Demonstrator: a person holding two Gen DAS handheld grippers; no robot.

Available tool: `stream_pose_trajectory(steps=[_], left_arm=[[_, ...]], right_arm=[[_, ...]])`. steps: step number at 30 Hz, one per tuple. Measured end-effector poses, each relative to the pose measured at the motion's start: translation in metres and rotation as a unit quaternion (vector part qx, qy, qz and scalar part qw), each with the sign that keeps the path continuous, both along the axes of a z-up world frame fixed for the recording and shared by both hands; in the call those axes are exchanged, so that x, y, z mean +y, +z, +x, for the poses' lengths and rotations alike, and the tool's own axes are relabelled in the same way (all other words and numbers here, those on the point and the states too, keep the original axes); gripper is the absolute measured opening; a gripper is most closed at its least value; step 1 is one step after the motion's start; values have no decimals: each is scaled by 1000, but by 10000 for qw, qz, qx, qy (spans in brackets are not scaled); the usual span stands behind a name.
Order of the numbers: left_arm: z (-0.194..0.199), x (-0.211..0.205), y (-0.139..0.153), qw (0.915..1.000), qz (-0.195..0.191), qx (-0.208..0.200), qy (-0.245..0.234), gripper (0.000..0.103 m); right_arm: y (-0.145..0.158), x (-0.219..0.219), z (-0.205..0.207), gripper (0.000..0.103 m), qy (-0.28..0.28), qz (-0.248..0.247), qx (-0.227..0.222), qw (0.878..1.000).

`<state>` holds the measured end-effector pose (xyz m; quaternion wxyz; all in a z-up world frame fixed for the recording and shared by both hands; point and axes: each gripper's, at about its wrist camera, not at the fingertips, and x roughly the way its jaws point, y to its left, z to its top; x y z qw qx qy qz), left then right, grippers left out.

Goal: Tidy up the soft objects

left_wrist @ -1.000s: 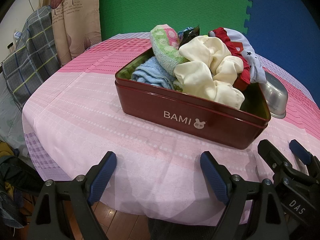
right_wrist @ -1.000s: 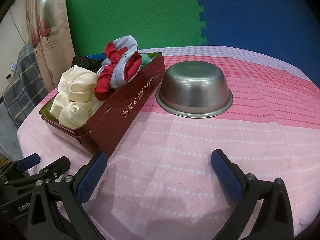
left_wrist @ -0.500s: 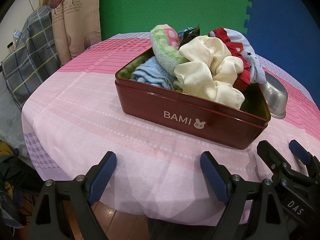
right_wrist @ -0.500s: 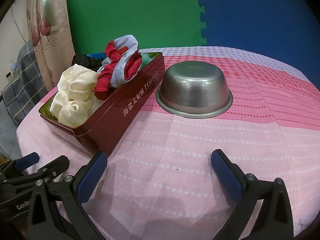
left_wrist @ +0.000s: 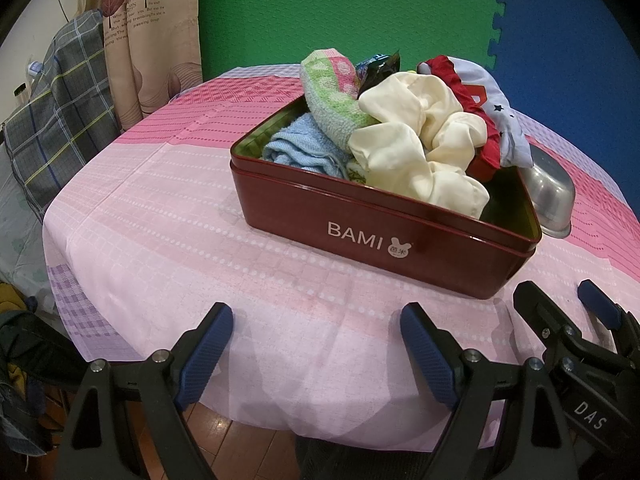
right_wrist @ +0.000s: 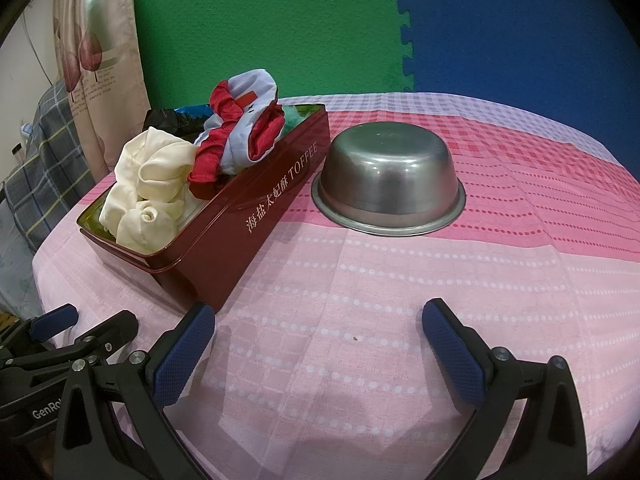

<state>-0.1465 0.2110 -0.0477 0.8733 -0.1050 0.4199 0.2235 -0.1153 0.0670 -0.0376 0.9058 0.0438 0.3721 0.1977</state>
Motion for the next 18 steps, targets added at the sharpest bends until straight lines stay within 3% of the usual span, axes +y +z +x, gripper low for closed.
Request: stream_pose_trajectory(steps=[18], left_arm=[[0,1,0,10000,-2,-1,3,88]], right_arm=[[0,0,0,103,20,-16,-8,10000]])
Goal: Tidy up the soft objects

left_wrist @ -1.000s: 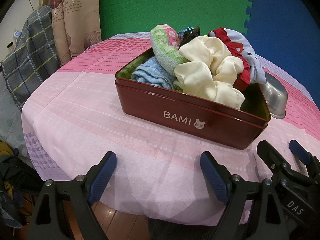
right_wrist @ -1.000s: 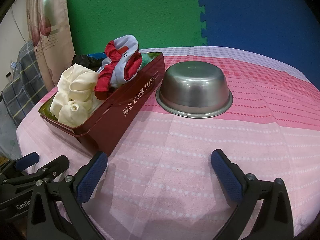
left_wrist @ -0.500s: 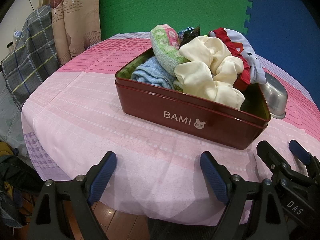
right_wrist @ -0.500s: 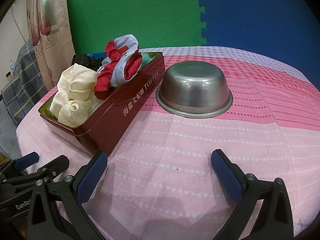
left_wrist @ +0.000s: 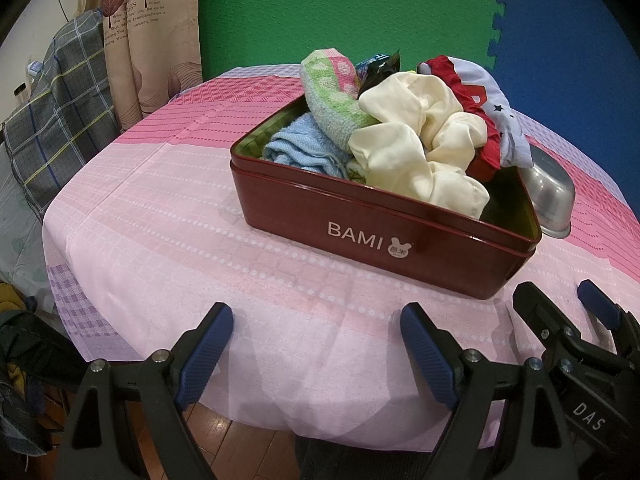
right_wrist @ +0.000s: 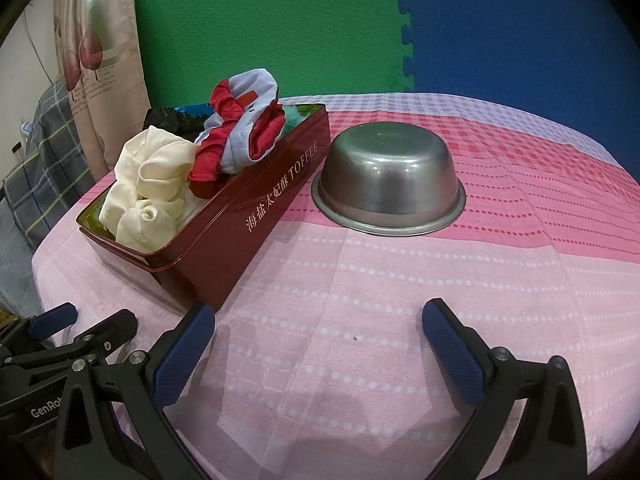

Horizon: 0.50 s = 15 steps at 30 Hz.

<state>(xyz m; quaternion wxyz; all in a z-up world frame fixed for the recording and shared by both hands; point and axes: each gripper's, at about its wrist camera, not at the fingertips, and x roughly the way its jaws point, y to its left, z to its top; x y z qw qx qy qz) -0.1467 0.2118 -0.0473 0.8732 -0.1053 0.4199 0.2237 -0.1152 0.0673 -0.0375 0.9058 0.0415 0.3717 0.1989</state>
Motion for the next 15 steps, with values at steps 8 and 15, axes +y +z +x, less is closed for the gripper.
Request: stream_pose_trajectory(steps=[8,15], left_arm=[[0,0,0,10000,-2,0,2,88],[0,0,0,10000,-3,-1,3,88]], right_arm=[[0,0,0,103,2,-3,-2,10000],[0,0,0,103,9,-6,-4,10000]])
